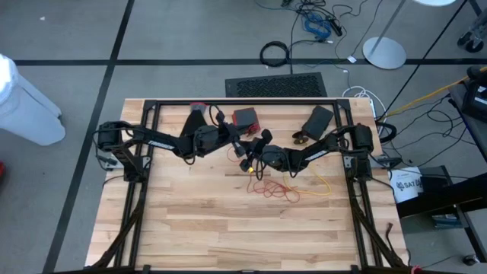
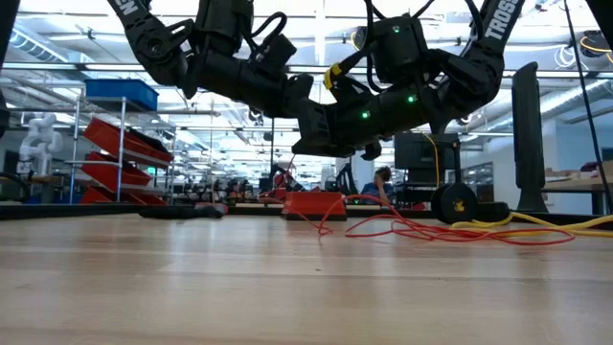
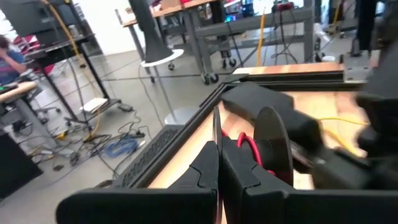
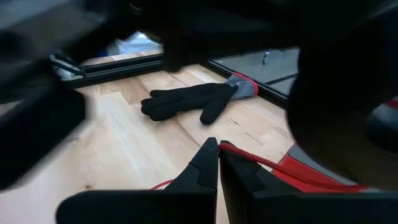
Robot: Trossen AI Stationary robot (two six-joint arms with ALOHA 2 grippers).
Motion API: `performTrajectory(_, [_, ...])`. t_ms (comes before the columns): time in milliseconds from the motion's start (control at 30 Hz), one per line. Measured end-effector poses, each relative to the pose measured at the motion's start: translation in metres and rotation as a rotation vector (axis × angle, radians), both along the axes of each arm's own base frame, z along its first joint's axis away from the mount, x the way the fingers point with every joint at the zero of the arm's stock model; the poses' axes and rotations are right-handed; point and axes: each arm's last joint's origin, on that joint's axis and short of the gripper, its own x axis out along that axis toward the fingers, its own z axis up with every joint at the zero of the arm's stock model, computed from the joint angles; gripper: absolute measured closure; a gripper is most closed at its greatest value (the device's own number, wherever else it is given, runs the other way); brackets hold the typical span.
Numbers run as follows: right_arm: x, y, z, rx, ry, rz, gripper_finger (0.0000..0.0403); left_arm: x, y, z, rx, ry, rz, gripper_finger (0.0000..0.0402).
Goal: Coil cords
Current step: Coil the red wire onto the spool
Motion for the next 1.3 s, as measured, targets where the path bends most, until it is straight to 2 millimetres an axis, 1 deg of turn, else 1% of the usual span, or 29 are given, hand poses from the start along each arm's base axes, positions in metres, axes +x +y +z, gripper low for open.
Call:
performTrajectory(133, [0.0,0.001,0.0,-0.008,0.002,-0.022,0.0403,0.0,0.0,0.001,-0.016,-0.025,0.006,0.0401])
performTrajectory(233, [-0.001,0.003,0.002,-0.071,0.023,-0.069,0.0403,0.0,0.0,0.001,-0.02,-0.028,0.016,0.0401])
performTrajectory(667, [-0.001,0.003,0.006,-0.156,0.032,-0.092,0.0403,0.0,0.0,0.003,-0.018,-0.045,0.013,0.0401])
performTrajectory(800, [-0.001,0.004,0.006,-0.167,0.041,-0.087,0.0403,0.0,0.0,0.0,-0.01,-0.009,0.011,0.0401])
performTrajectory(1067, [0.004,0.013,0.01,-0.213,0.084,-0.07,0.0403,0.0,-0.001,-0.003,0.012,0.053,-0.014,0.0401])
performTrajectory(1167, [0.003,0.019,0.005,-0.202,0.142,-0.051,0.0403,-0.001,-0.001,-0.002,0.013,0.046,-0.015,0.0401])
performTrajectory(1300, [0.001,0.026,-0.002,-0.166,0.182,-0.035,0.0403,-0.002,0.0,0.007,0.024,-0.013,-0.011,0.0401])
